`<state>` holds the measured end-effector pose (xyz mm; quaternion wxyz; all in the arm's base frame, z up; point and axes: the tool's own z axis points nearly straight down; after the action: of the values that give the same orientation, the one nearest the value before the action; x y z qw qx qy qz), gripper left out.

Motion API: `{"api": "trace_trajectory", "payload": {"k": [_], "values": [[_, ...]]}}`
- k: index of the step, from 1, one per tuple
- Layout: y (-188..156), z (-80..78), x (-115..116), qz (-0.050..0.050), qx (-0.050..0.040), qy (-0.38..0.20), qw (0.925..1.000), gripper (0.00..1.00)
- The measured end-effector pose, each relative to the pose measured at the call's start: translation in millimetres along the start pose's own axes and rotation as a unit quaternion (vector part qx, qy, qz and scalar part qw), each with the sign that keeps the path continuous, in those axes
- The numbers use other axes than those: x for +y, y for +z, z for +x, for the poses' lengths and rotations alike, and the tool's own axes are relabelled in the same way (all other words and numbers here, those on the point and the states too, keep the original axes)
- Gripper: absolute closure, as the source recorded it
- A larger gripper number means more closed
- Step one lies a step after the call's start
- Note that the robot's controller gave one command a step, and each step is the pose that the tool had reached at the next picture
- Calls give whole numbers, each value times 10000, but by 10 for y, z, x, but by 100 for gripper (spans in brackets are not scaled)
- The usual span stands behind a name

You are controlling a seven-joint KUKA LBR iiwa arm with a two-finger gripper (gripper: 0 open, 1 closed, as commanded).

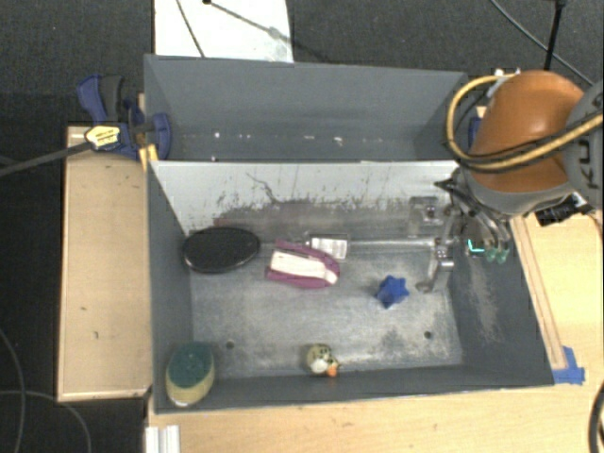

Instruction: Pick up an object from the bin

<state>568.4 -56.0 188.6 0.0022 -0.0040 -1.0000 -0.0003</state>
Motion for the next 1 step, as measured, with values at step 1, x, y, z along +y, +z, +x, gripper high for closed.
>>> {"api": "trace_trajectory", "payload": {"k": [1], "values": [[791,65,488,-12,5,-224,9997,0]]}}
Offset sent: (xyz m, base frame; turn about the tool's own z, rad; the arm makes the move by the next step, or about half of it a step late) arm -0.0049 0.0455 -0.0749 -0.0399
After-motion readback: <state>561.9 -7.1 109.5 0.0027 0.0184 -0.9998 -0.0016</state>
